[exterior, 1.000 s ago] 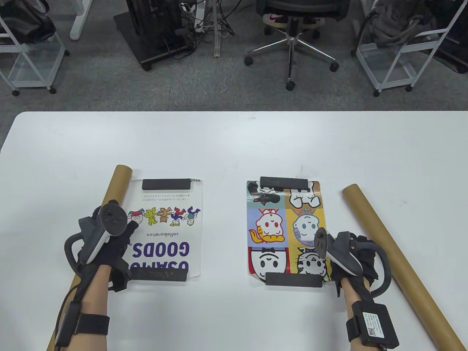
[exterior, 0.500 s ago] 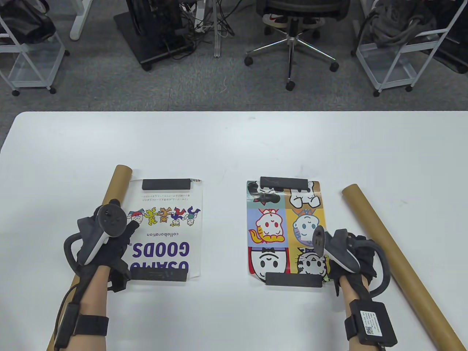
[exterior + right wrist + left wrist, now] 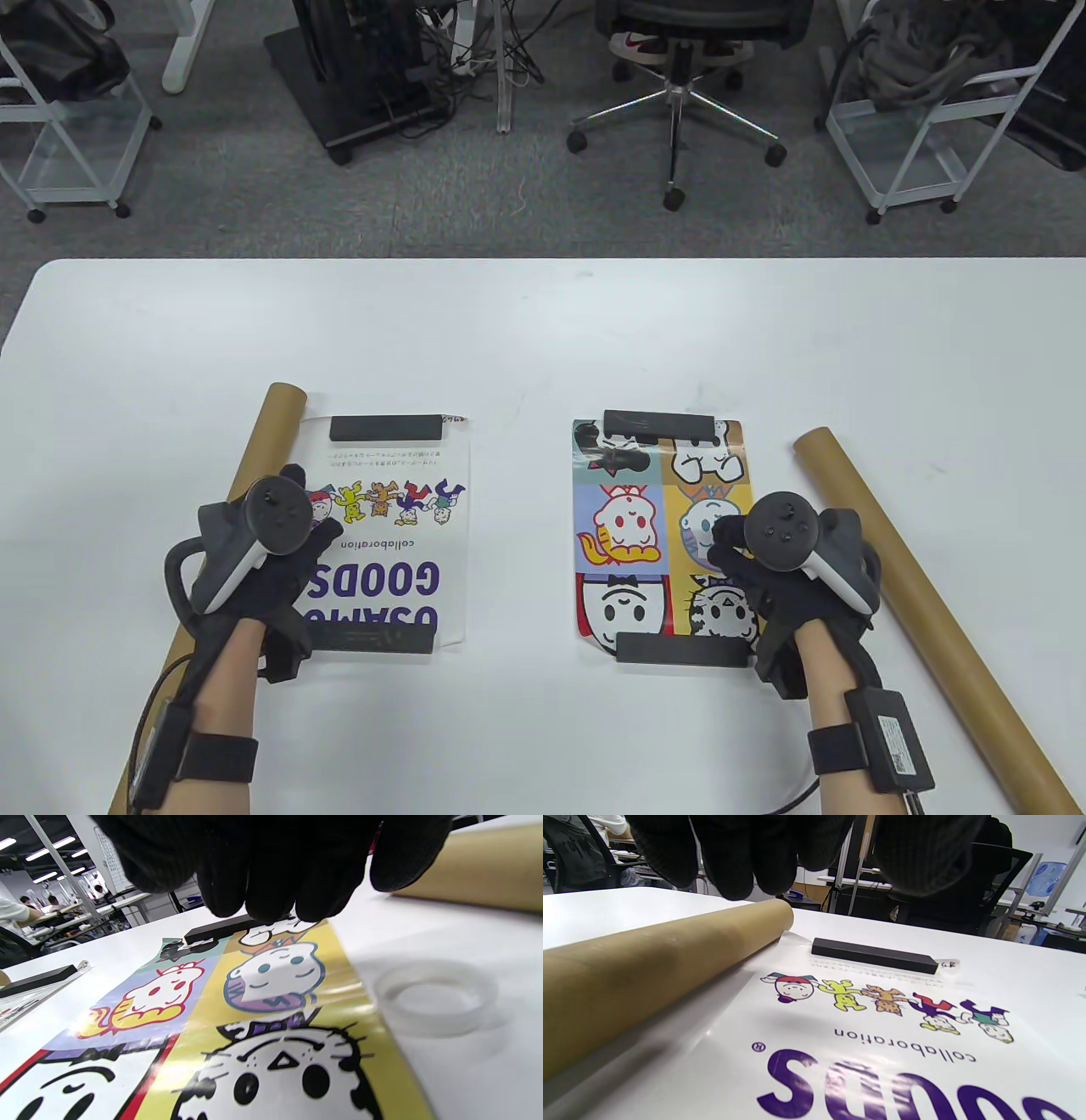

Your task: Roll up posters and store in mailing tubes

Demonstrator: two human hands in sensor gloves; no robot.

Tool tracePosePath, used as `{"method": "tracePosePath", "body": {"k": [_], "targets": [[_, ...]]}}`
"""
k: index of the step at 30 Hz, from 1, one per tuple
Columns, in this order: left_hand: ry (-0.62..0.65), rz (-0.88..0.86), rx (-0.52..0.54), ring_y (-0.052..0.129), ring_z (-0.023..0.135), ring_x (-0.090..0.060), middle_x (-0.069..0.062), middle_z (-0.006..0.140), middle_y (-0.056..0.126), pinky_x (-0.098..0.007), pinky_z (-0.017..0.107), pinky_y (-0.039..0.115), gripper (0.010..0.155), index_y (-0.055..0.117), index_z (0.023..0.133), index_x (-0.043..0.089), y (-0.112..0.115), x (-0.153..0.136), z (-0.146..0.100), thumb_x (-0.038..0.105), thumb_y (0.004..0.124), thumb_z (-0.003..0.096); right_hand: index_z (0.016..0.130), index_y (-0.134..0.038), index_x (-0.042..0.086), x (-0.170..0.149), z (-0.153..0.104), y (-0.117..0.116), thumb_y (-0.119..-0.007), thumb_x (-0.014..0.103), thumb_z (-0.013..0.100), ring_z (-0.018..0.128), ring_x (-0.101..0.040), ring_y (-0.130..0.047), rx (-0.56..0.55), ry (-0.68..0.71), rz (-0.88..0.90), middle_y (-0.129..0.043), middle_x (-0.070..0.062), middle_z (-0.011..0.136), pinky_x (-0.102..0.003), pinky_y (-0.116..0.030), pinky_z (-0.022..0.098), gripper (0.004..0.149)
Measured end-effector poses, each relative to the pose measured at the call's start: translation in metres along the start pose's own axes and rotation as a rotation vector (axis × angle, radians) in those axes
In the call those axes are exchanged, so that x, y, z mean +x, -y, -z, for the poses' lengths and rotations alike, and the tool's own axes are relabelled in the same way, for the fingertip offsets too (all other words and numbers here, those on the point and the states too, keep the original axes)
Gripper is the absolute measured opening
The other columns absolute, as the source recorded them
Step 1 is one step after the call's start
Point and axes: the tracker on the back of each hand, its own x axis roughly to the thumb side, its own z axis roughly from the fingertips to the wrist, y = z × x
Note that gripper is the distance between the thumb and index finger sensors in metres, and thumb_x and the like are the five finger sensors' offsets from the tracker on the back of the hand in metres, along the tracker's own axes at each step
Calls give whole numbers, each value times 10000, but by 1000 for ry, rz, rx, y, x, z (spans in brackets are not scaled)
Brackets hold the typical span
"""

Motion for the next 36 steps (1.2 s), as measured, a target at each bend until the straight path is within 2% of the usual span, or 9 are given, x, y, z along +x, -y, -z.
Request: {"method": "tracePosePath", "body": {"k": [4,8,14,17,25,31,33,35,36], "targets": [[25,16,-29,609,1154,-432,-136,1265,520,-602,840,574,801,438,1216,197,5,5,2,535,699,539,947,-717,159,-7,-1,-7,-714,395,500,871,-470,-777,30,13,39,-774,-161,996,-709,-589,665,506],[47,33,-33,616,1151,-431,-136,1264,526,-600,840,576,796,446,1214,199,7,12,1,533,703,539,943,-723,161,-14,-1,-5,-715,394,499,866,-467,-783,-4,27,92,-780,-160,991,-708,-592,664,501],[81,104,-88,605,1156,-439,-137,1271,511,-604,846,565,799,435,1219,208,15,37,14,535,700,540,942,-724,158,-14,1,-8,-714,395,501,862,-466,-786,5,41,126,-783,-161,988,-708,-593,662,501],[82,171,-93,607,1159,-434,-132,1272,515,-604,848,563,721,444,1215,220,10,51,30,481,651,574,938,-728,160,-11,0,-7,-715,395,500,860,-463,-791,1,49,111,-786,-158,986,-706,-596,664,498],[22,255,-133,603,1169,-402,-89,1273,512,-593,859,551,698,448,1209,242,0,78,87,463,651,578,935,-732,160,-9,1,-9,-716,393,500,856,-462,-795,-7,70,111,-792,-157,981,-706,-599,661,494],[22,351,-146,597,1190,-331,-12,1277,496,-557,883,534,701,447,1192,301,10,100,122,441,717,560,934,-732,162,-9,-3,-8,-718,395,499,854,-459,-797,-25,75,111,-794,-154,979,-704,-602,660,493],[22,399,-123,607,1191,-285,45,1266,512,-532,895,525,637,472,1167,350,15,105,129,383,707,576,933,-733,163,-9,-3,-8,-721,393,498,854,-458,-798,-24,70,105,-793,-153,980,-704,-602,660,493],[59,448,-33,659,1173,-243,82,1245,562,-503,891,552,625,511,1144,371,20,107,134,366,733,560,931,-735,163,-10,-4,-7,-707,351,512,853,-459,-799,-25,64,106,-795,-155,978,-705,-601,661,460],[68,485,-55,669,1170,-231,93,1242,567,-495,889,559,634,510,1142,374,23,107,140,375,745,553,932,-734,165,-10,-5,-7,-705,347,514,854,-455,-799,-19,65,105,-794,-153,979,-704,-602,662,457]]}}
